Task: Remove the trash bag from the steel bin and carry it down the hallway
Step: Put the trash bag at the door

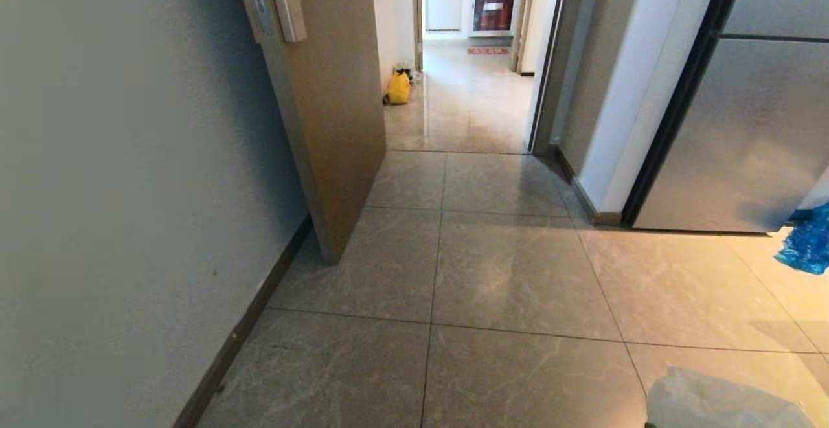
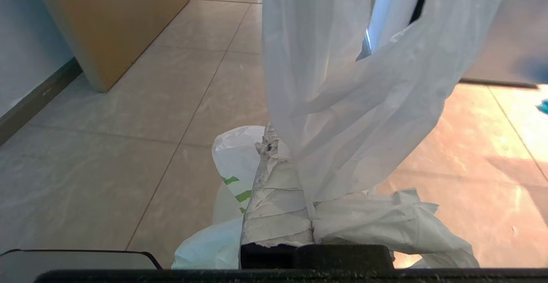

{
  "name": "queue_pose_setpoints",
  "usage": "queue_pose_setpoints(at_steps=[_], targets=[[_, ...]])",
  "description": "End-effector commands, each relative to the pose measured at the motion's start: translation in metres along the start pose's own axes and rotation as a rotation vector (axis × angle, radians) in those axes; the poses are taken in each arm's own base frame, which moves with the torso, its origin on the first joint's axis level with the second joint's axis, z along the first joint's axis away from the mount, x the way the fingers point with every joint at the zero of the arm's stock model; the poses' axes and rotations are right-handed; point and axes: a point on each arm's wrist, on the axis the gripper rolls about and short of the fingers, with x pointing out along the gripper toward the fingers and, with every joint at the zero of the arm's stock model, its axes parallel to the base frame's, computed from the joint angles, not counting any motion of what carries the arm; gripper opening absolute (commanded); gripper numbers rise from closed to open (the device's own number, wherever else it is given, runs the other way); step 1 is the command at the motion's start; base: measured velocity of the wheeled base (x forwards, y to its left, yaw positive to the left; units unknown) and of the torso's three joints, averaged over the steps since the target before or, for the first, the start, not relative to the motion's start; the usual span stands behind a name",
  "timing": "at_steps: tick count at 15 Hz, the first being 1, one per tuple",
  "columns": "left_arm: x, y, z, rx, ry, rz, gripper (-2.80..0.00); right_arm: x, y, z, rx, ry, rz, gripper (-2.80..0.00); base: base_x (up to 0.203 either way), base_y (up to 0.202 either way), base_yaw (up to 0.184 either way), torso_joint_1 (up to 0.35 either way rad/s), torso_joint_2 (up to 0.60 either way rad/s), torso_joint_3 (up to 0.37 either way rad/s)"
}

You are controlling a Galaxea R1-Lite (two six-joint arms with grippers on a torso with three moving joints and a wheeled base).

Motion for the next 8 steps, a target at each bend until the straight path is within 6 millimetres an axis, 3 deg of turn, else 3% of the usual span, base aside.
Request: queue_pose_setpoints(at_steps=[1,8], targets=[[0.0,0.0,-0.0001,0.0,0.001,0.0,-2.8,0.0,0.0,0.0,-0.001,0.0,0.001,-2.8,0.195,0.0,0.001,0.002,0.0,-0.001],[0.0,0.0,-0.0001,0.0,0.001,0.0,-2.8,0.0,0.0,0.0,-0.001,0.0,0.001,-2.8,0.191,0.0,0.001,0.002,0.0,0.003]])
